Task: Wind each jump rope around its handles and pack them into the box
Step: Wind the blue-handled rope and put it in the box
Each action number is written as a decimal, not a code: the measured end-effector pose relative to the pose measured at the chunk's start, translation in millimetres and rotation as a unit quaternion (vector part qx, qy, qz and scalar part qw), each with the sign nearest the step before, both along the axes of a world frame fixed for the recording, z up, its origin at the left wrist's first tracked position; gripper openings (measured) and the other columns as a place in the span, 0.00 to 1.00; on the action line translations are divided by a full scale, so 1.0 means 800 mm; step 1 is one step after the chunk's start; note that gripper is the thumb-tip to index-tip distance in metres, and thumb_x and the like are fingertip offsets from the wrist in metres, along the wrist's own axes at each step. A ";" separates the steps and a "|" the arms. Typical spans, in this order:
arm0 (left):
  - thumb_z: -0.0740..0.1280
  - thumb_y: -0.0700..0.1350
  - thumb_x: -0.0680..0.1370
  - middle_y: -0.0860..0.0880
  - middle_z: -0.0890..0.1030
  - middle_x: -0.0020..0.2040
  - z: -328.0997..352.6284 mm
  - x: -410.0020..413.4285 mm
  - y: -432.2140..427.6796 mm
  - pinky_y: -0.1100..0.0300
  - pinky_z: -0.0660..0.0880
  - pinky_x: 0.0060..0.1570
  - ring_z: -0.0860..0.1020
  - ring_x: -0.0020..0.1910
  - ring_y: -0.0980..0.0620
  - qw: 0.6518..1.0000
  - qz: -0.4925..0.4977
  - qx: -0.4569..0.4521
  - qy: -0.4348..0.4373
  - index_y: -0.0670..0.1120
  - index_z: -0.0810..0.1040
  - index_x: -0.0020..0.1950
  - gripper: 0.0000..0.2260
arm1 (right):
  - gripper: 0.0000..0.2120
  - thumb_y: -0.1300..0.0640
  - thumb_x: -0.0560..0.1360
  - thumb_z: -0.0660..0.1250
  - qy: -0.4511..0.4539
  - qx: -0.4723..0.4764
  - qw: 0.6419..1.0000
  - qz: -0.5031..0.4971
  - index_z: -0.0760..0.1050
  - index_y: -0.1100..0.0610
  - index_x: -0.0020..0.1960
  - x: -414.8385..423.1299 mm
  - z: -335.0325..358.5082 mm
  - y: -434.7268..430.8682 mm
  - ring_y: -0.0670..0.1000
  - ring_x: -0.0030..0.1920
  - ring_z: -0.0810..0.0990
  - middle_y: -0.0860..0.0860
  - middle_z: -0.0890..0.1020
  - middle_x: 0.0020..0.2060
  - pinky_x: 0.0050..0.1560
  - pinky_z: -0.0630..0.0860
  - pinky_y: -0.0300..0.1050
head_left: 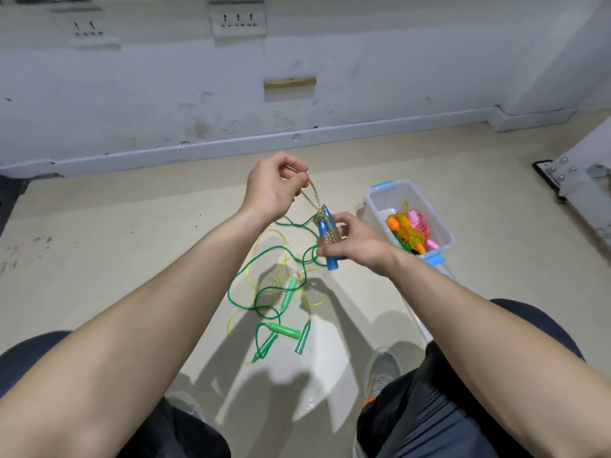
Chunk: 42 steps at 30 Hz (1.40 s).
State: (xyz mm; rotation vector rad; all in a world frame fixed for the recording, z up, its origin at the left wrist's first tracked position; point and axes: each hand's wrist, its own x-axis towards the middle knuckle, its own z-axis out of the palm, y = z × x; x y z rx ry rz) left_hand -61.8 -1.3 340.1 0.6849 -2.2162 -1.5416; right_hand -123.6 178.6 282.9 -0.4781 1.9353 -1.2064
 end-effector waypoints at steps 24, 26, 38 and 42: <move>0.64 0.36 0.74 0.48 0.85 0.40 -0.287 -0.351 0.149 0.55 0.81 0.51 0.84 0.43 0.47 0.989 -0.054 0.027 -0.136 0.55 0.79 0.38 0.14 | 0.17 0.44 0.66 0.78 0.178 0.307 0.931 -0.090 0.74 0.51 0.45 -0.298 -0.226 0.159 0.53 0.45 0.79 0.47 0.79 0.39 0.39 0.69 0.45; 0.64 0.35 0.75 0.50 0.85 0.41 -0.314 -0.365 0.154 0.57 0.79 0.53 0.84 0.45 0.49 0.985 -0.081 -0.018 -0.149 0.53 0.81 0.39 0.14 | 0.21 0.42 0.65 0.77 0.193 0.336 0.920 -0.061 0.74 0.52 0.49 -0.300 -0.253 0.161 0.54 0.47 0.78 0.49 0.80 0.42 0.40 0.71 0.47; 0.62 0.37 0.77 0.50 0.84 0.48 -0.340 -0.344 0.142 0.59 0.76 0.50 0.80 0.47 0.48 0.961 -0.151 -0.129 -0.192 0.51 0.84 0.50 0.14 | 0.12 0.49 0.81 0.60 0.238 0.335 0.911 -0.039 0.79 0.52 0.57 -0.274 -0.275 0.168 0.58 0.56 0.76 0.54 0.74 0.55 0.56 0.75 0.52; 0.63 0.39 0.77 0.50 0.85 0.48 -0.307 -0.305 0.128 0.58 0.77 0.50 0.81 0.47 0.49 0.955 -0.171 -0.137 -0.200 0.52 0.83 0.49 0.11 | 0.11 0.57 0.76 0.59 0.257 0.342 0.903 -0.032 0.79 0.56 0.52 -0.262 -0.229 0.148 0.60 0.54 0.77 0.57 0.78 0.52 0.50 0.77 0.51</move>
